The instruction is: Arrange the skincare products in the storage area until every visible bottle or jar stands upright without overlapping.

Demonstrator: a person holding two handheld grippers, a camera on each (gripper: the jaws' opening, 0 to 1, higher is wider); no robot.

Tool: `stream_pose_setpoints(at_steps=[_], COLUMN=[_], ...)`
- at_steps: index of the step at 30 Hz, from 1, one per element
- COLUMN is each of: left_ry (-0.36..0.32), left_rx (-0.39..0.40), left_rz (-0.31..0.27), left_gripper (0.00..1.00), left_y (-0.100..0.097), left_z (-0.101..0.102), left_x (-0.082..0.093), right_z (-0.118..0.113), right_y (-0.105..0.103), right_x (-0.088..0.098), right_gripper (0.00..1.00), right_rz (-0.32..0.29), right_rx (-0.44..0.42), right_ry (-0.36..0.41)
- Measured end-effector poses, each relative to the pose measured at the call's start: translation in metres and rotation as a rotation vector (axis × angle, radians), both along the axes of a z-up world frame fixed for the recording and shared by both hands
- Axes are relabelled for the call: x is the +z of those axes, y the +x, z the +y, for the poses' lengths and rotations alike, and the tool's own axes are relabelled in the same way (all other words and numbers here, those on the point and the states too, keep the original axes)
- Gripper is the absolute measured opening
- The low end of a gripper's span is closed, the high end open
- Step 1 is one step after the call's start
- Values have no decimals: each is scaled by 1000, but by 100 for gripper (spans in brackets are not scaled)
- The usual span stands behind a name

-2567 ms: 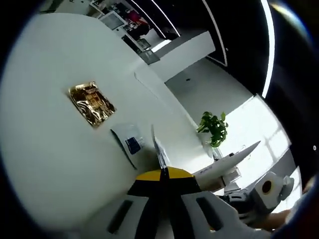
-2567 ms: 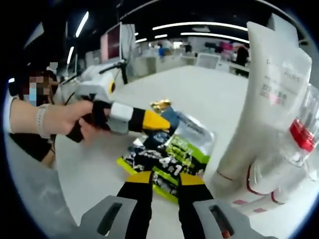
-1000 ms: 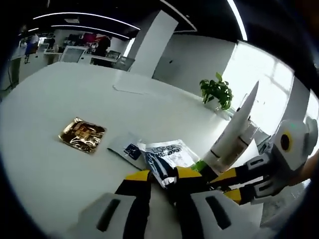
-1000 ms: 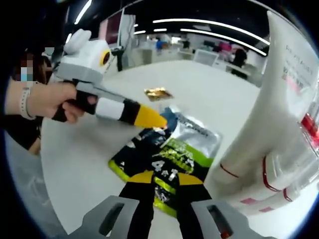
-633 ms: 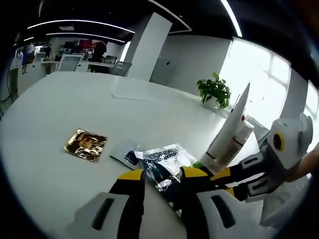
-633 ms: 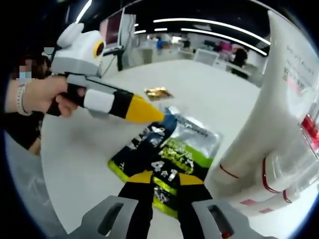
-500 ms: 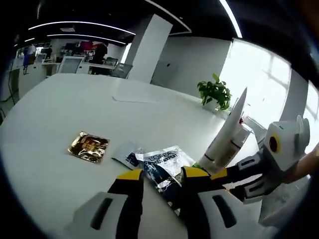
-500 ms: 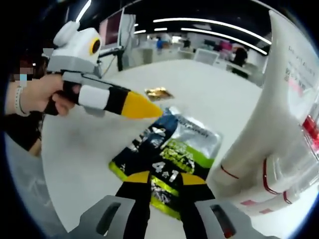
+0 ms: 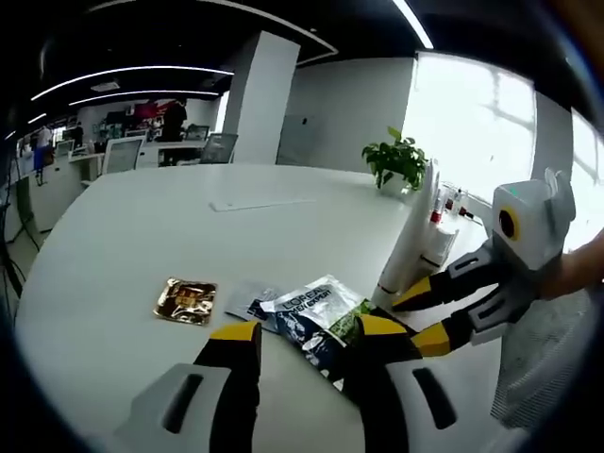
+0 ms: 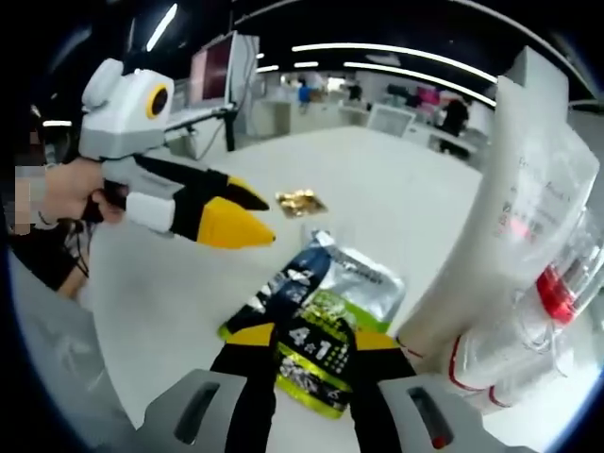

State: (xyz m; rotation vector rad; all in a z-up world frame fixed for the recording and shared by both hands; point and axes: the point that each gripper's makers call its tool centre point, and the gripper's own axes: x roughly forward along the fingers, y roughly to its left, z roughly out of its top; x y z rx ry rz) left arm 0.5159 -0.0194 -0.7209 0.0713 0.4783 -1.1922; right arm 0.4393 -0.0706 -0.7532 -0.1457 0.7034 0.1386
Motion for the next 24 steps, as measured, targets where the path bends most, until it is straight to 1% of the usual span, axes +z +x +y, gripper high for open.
stream_pose_setpoints(at_steps=[3,5,7,9,15,18,21,24], left_ry=[14,30,41,61,52,63,71,70], left_rx=[-12,-19,-25,-38,-64,-86,-99,-108], left_rz=[-30,-44,-62,-65,-98,-120,-144,-143], left_gripper=[40,42,44,47,54,58,60,63], left_y=[-4,-6,-7,-10,-18,-23,-27,-33], left_z=[4,5,5,6,8,10,14,16], left_x=[7,8,9,10,27,33,39,43], right_z=[2,2,3,4,7,7,7,7], right_y=[-3,-4,-6,-7,-11,-16,-22,-28], right_x=[10,15,15,18,33,39,44,51], right_gripper=[25,27,28,29,35,36,39,42], right_rz=[-24,-37,-31,-32,-60,-67,-75,-88], right_rx=[16,17,16,17,28,33,36,38], right_ry=[-21,-22,-6,-5,0,-2,-8,-15])
